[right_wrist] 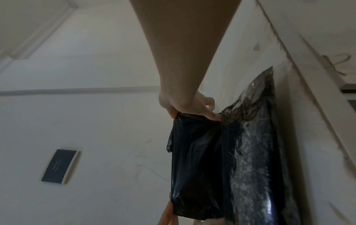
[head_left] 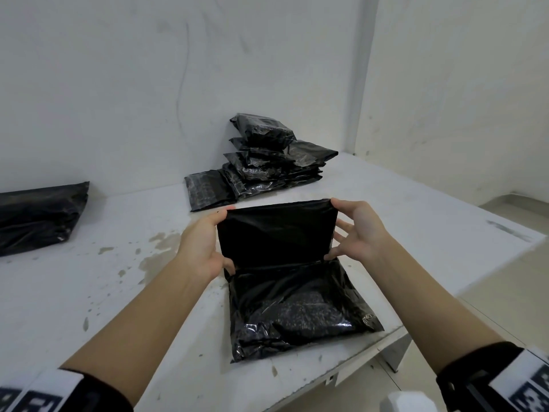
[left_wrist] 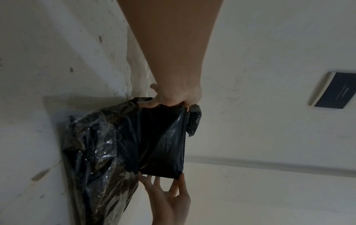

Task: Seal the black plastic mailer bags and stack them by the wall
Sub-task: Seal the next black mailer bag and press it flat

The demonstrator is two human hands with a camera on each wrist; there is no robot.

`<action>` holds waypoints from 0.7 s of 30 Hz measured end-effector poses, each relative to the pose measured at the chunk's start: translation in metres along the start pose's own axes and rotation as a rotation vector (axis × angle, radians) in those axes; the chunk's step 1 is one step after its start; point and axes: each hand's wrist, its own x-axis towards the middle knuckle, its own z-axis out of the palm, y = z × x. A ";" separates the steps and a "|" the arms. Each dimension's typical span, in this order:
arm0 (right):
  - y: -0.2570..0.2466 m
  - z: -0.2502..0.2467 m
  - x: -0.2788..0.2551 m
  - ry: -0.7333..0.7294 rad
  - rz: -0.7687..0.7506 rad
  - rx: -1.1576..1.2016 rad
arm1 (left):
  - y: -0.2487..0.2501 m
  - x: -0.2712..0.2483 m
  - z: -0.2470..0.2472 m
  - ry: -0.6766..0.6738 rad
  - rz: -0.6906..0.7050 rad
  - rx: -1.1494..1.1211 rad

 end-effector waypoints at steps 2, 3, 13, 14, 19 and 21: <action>0.000 -0.001 0.000 -0.006 -0.004 0.003 | -0.002 -0.002 0.001 0.016 0.010 -0.003; 0.000 -0.001 0.000 -0.011 -0.006 -0.001 | -0.004 -0.002 0.001 0.025 0.014 -0.007; 0.005 -0.015 -0.003 -0.046 -0.067 -0.032 | -0.016 -0.003 -0.004 -0.001 0.099 -0.015; 0.007 -0.018 -0.003 -0.050 -0.085 -0.024 | -0.019 -0.003 -0.006 -0.018 0.103 -0.006; 0.017 -0.029 -0.008 -0.160 -0.150 -0.026 | -0.032 0.000 -0.017 -0.096 0.179 0.012; 0.024 -0.033 -0.012 -0.250 -0.181 -0.090 | -0.040 0.001 -0.024 -0.171 0.217 0.095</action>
